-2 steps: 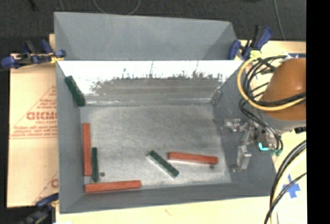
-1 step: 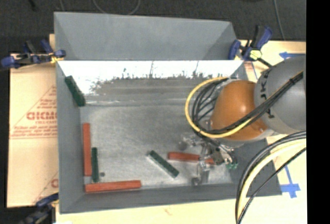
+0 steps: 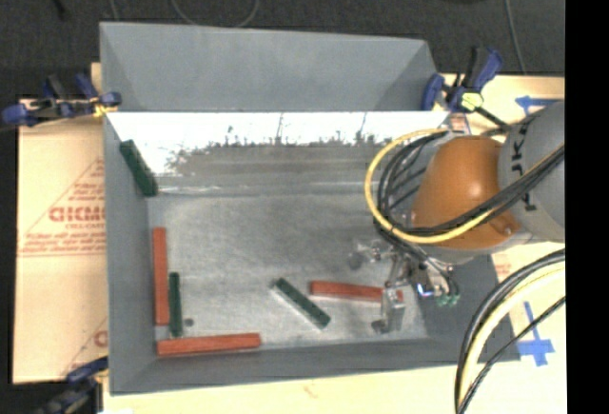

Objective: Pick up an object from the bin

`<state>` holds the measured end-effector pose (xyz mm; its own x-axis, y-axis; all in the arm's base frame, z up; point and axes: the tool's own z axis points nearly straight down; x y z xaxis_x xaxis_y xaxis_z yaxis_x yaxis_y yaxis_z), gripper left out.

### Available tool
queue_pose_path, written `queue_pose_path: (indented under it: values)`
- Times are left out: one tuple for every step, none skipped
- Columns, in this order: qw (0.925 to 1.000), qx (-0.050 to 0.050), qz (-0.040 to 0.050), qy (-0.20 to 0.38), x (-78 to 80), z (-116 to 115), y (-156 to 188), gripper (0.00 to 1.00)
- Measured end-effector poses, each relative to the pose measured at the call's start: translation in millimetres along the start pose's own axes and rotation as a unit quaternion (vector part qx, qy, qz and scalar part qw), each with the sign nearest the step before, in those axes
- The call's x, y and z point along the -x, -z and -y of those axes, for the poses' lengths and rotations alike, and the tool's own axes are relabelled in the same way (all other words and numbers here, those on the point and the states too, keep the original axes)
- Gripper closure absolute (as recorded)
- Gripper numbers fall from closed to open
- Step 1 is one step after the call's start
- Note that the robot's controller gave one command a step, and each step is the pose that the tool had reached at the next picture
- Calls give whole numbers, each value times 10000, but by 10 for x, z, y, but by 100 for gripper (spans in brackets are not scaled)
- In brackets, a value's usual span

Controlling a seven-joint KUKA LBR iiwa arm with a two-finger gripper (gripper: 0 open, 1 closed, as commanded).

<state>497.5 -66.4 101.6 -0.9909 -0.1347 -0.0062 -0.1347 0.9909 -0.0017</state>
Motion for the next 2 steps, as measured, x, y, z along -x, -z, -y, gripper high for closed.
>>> queue_pose_path:
  values:
    - [10000,-4,2,68,-20,-25,74,0]
    - [9985,5,-5,-554,-103,-56,-316,0]
